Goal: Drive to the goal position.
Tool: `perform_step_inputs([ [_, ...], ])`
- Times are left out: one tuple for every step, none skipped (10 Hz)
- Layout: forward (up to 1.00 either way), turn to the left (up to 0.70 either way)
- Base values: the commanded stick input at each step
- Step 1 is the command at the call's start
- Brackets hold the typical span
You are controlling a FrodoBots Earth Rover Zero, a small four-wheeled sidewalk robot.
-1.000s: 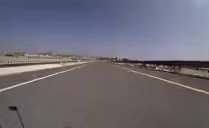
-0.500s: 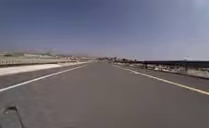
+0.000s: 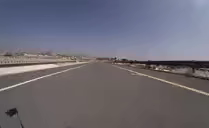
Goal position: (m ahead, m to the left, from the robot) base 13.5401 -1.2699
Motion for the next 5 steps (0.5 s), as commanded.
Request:
perform_step_inputs([
  [1.00, 0.00],
  [1.00, 0.00],
  [1.00, 0.00],
  [1.00, 0.00],
  [1.00, 0.00],
])
